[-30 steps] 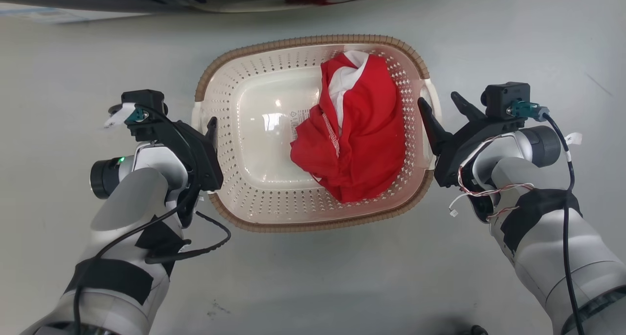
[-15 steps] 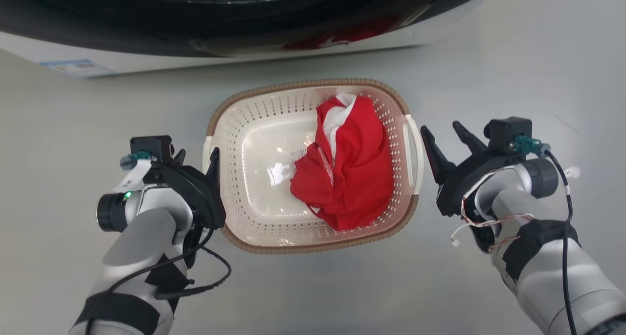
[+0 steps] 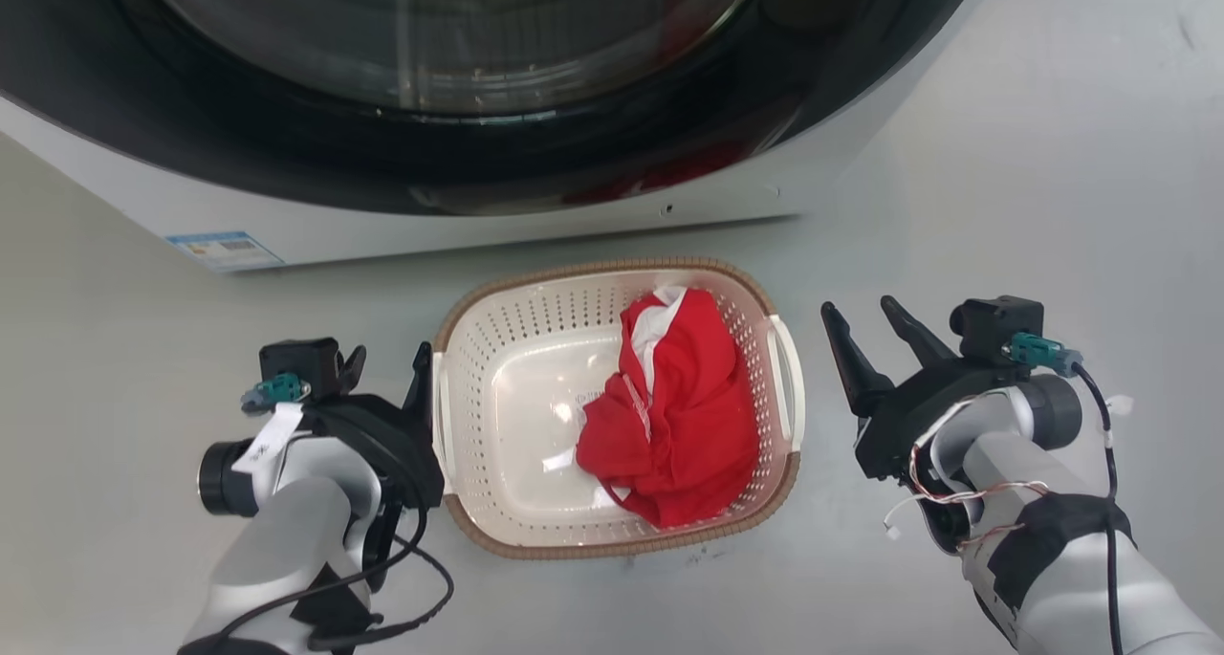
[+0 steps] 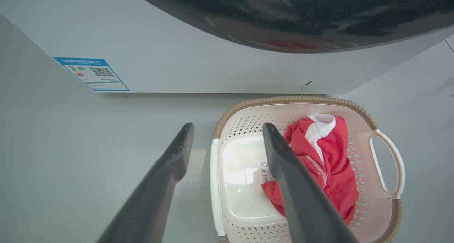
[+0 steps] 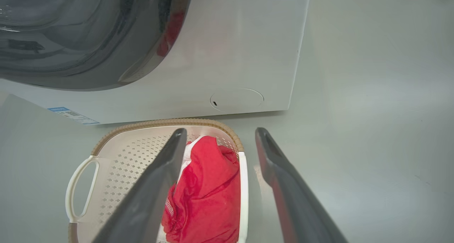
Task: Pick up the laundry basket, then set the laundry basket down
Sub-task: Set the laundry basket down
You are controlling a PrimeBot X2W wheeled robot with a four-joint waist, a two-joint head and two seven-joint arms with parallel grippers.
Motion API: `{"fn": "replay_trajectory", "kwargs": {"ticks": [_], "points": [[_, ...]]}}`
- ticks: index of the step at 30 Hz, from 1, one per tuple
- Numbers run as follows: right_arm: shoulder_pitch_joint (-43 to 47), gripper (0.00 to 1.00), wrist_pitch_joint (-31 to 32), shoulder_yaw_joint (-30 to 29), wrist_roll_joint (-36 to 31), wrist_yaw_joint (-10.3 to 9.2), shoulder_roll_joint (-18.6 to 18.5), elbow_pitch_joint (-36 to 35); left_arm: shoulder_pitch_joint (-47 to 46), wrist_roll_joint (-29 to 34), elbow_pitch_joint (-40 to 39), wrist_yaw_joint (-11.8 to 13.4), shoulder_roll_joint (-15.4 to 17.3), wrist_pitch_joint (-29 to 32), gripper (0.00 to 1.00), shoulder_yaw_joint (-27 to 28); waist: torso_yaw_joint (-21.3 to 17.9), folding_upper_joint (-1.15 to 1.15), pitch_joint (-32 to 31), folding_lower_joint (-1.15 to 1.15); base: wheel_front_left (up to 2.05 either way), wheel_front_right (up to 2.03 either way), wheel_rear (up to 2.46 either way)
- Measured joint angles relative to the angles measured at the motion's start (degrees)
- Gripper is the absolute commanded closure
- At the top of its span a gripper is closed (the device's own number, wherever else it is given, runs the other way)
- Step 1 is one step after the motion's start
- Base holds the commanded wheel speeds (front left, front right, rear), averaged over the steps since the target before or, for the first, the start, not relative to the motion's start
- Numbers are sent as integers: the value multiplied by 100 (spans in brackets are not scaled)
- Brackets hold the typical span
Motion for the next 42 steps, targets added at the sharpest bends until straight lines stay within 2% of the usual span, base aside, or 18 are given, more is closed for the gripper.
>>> {"fn": "replay_trajectory", "kwargs": {"ticks": [7,12,21,34,42], "points": [[461,0,-1,-337,2,0,-243,-461,449,11,-422,31,76,-31,0,102,-14,0,-605,0,0,0,0],[821,0,-1,-545,-18,-97,-313,-856,767,86,-976,164,127,-31,0,199,-12,0,-969,0,0,0,0],[1455,0,-1,-838,-294,-413,-398,-1602,1504,341,-1979,449,293,-31,0,356,-3,0,-1530,0,0,0,0],[2537,0,-2,-1165,-990,-1090,-613,-3145,2908,948,-3989,925,568,-31,0,547,-1,0,-2216,0,0,0,0],[3114,0,-2,-1278,-1383,-1265,-734,-3917,3672,1143,-5003,1031,647,-32,0,755,3,0,-2450,1,0,0,0]]}}
